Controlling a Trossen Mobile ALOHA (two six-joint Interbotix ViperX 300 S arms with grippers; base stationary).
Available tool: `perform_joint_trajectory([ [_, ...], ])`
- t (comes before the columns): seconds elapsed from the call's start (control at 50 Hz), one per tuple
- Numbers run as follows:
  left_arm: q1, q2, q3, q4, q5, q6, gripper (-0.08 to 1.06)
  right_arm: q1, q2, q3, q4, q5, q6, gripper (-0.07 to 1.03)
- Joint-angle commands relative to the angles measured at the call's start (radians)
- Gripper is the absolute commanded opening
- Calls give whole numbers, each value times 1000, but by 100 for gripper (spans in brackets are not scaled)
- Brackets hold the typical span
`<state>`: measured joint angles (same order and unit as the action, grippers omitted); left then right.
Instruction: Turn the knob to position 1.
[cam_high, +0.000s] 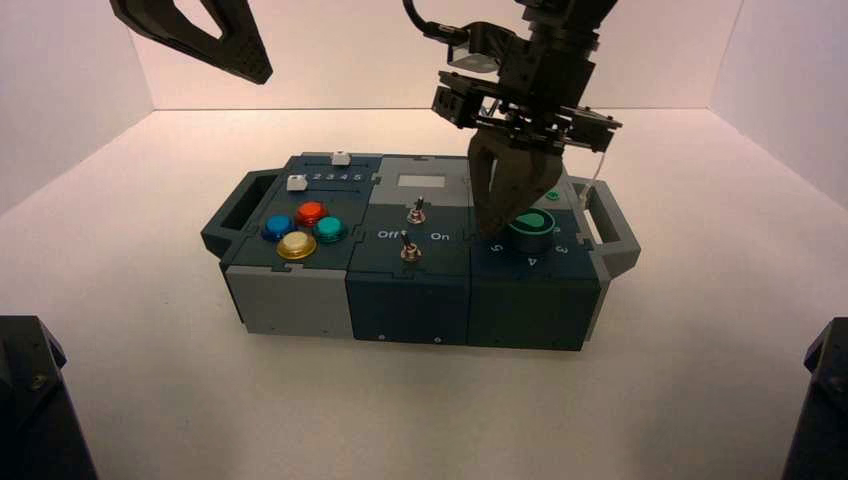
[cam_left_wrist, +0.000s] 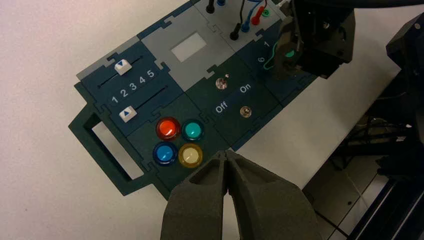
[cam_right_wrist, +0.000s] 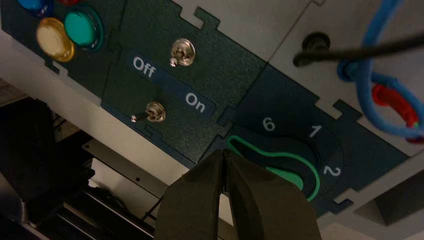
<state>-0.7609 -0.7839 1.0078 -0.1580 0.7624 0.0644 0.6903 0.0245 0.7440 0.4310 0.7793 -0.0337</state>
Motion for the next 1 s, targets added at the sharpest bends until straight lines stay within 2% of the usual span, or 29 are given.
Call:
perform_joint_trajectory([
  [0.02, -3, 2, -20, 6, -3, 6, -3, -6, -5, -32, 2, 2, 2, -2],
  [0.22, -3, 2, -18, 6, -3, 6, -3, -21, 2, -31, 0, 5, 3, -2],
  [0.4, -3, 2, -20, 11, -3, 8, -3, -48, 2, -32, -18, 14, 5, -2],
  [1.0, -5, 3, -21, 15, -2, 8, -3, -54, 51, -77, -41, 17, 5, -2],
])
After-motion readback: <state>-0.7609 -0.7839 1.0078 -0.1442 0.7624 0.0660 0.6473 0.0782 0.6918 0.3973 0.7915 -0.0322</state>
